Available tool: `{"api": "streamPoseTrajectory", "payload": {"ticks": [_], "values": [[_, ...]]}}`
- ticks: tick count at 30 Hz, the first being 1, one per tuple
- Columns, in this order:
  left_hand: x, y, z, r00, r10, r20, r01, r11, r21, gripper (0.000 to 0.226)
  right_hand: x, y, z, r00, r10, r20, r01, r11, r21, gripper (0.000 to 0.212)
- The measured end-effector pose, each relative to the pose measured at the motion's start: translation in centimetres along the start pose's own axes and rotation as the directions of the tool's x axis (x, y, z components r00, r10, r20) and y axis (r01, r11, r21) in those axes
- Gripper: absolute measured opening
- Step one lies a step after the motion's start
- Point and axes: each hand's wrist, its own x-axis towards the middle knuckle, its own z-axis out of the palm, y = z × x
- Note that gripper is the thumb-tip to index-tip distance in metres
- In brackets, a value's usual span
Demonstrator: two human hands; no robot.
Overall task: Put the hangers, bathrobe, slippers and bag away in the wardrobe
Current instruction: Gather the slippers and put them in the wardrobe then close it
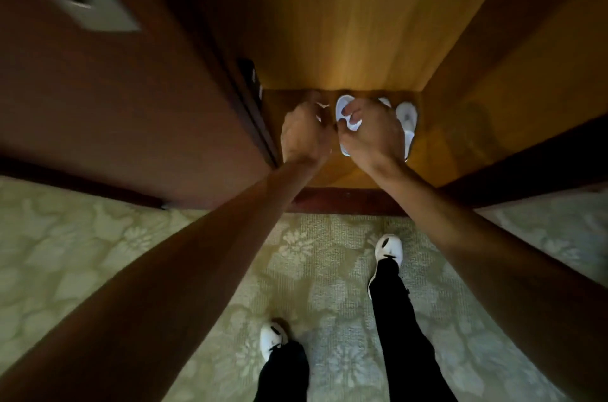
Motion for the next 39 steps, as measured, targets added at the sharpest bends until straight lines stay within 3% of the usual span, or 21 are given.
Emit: {"api": "streamPoseTrajectory", "payload": {"ticks": [4, 7, 12, 15, 17, 20, 25, 39], "values": [[-2.8, 3.0, -9.3, 0.996, 0.087, -0.001, -0.087, 0.996, 0.031, 0.014, -4.0, -7.9, -4.3, 1.0, 0.023, 0.013, -0.022, 0.999, -0.026, 0.019], [-4.7, 5.4, -16.2, 0.979, 0.198, 0.055, -0.202, 0.974, 0.098, 0.016, -6.5, -13.3, -7.7, 1.0, -0.015, 0.019, 0.016, 0.999, -0.035, 0.02], [-5.9, 10.1, -28.3, 0.902, 0.43, 0.042, -0.413, 0.832, 0.37, 0.017, -9.7, -22.3, -12.0, 0.998, -0.028, 0.061, 0.032, 0.997, -0.065, 0.045], [-5.1, 12.5, -33.6, 0.902, 0.43, 0.047, -0.375, 0.723, 0.58, 0.021, -9.0, -26.6, -13.5, 0.998, -0.051, 0.032, 0.055, 0.99, -0.13, 0.027], [-4.3, 14.0, -35.8, 0.931, 0.349, 0.102, -0.319, 0.651, 0.689, 0.022, -8.1, -28.9, -14.9, 0.998, -0.037, 0.059, 0.049, 0.976, -0.211, 0.028], [-3.7, 15.5, -37.2, 0.94, 0.304, 0.153, -0.303, 0.541, 0.785, 0.022, -7.1, -30.9, -16.5, 0.995, -0.029, 0.093, 0.052, 0.966, -0.253, 0.034], [-3.5, 15.7, -37.0, 0.93, 0.31, 0.195, -0.324, 0.449, 0.833, 0.018, -5.5, -31.3, -16.5, 0.999, -0.038, 0.024, 0.043, 0.955, -0.293, 0.064], [-3.7, 17.1, -35.1, 0.926, 0.341, 0.161, -0.317, 0.472, 0.823, 0.01, -5.1, -28.9, -16.9, 0.995, -0.1, -0.015, 0.092, 0.956, -0.279, 0.065]]}}
